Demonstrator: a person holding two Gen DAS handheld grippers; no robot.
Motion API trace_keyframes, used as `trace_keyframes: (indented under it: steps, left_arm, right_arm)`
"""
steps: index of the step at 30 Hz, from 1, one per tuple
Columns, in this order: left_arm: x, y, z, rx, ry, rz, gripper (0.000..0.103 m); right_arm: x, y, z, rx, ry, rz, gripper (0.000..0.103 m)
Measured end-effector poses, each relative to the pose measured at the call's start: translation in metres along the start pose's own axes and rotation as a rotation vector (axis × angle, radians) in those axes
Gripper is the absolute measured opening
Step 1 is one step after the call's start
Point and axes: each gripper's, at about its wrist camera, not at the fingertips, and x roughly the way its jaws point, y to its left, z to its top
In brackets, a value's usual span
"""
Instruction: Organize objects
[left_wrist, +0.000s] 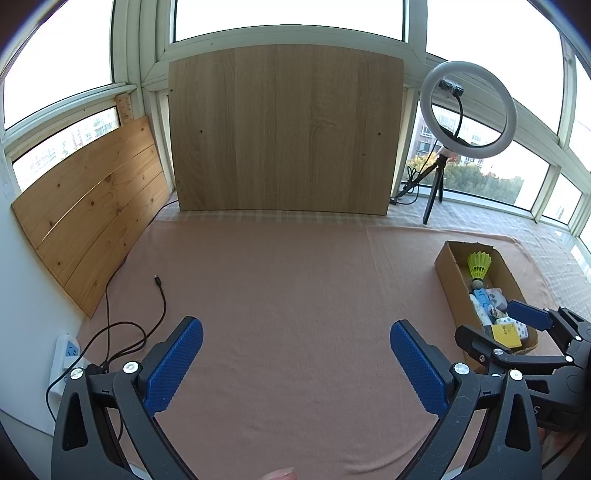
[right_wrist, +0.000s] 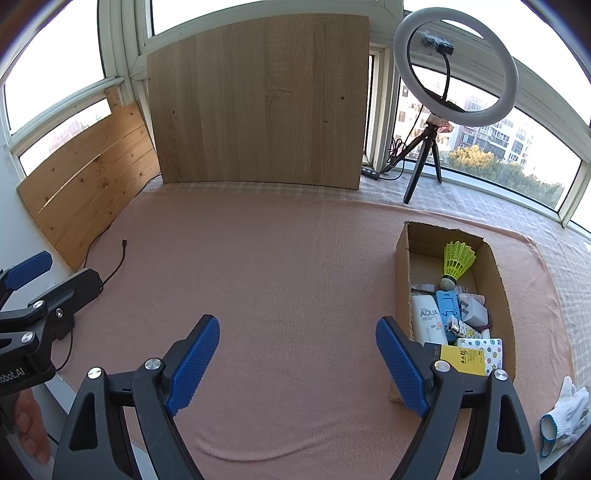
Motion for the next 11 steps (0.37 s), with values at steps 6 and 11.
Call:
trace_keyframes:
  steps: [6,11]
  left_arm:
    - [0.0008,-0.0012,-0.0020,0.018,-0.014,0.008,0.103]
    - [0.0031,-0.0005,-0.0027,0.038,-0.025,0.023,0.103]
  right_arm:
    - [0.0018,0.0026,0.0008,-0.004,0.004,0.000,0.084]
    - [0.0040,0.0045,0.0021,-0.008,0.007,0.000,0.084]
